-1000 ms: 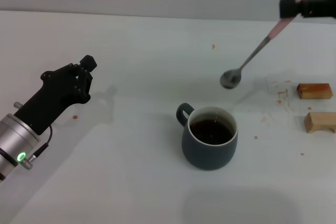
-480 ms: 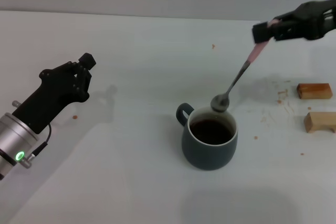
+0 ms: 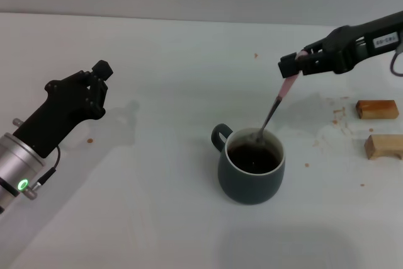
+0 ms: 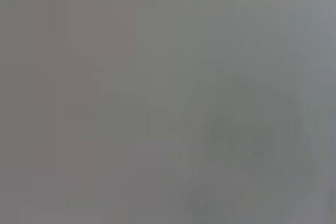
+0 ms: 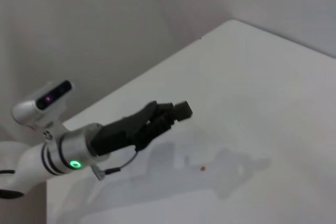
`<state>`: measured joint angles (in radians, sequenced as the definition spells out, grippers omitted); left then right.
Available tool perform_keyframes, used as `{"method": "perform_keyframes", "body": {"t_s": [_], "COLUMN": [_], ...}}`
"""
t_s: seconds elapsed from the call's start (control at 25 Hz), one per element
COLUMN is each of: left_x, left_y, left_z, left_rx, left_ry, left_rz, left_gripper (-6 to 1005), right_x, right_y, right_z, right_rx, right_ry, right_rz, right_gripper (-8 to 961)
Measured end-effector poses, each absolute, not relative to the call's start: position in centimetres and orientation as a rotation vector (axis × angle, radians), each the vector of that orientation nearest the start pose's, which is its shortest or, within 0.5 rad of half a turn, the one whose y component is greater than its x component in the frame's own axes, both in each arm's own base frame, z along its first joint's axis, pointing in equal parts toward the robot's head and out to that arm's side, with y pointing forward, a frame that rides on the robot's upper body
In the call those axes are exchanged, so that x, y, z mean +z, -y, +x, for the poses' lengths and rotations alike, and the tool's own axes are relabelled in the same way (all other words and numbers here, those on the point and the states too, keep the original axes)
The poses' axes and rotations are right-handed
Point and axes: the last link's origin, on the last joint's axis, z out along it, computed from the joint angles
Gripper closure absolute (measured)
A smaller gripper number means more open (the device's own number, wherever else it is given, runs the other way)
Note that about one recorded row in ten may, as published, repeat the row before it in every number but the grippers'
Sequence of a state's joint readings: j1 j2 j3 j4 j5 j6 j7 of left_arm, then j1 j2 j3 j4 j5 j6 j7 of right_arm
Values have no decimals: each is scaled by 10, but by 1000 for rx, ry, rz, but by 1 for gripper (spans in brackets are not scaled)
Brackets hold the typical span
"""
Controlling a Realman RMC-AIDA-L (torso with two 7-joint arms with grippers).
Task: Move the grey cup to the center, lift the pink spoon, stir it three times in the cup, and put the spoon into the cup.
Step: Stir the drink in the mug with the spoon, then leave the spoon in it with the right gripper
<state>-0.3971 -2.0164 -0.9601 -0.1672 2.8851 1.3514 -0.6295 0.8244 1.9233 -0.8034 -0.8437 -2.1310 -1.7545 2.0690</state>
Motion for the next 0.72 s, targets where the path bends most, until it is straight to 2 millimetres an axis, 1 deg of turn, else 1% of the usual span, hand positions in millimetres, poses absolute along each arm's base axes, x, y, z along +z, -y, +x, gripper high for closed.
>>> {"method": "perform_keyframes", "body": {"t_s": [0.36,0.72], "left_x": [-25,-23], "left_y": [-305,-304], "left_z": [-303,-304], "left_rx": [-1049,-1049], "left_ry": [631,634], "left_rz": [-1961,-1947], "left_gripper": [927,925], "right_x": [49,21], "right_y": [-393,-391], "right_z": [163,162], "right_rx": [294,186], "right_ry": [-917,-900], "right_rz": [-2952,-2969], "right_gripper": [818,813]}}
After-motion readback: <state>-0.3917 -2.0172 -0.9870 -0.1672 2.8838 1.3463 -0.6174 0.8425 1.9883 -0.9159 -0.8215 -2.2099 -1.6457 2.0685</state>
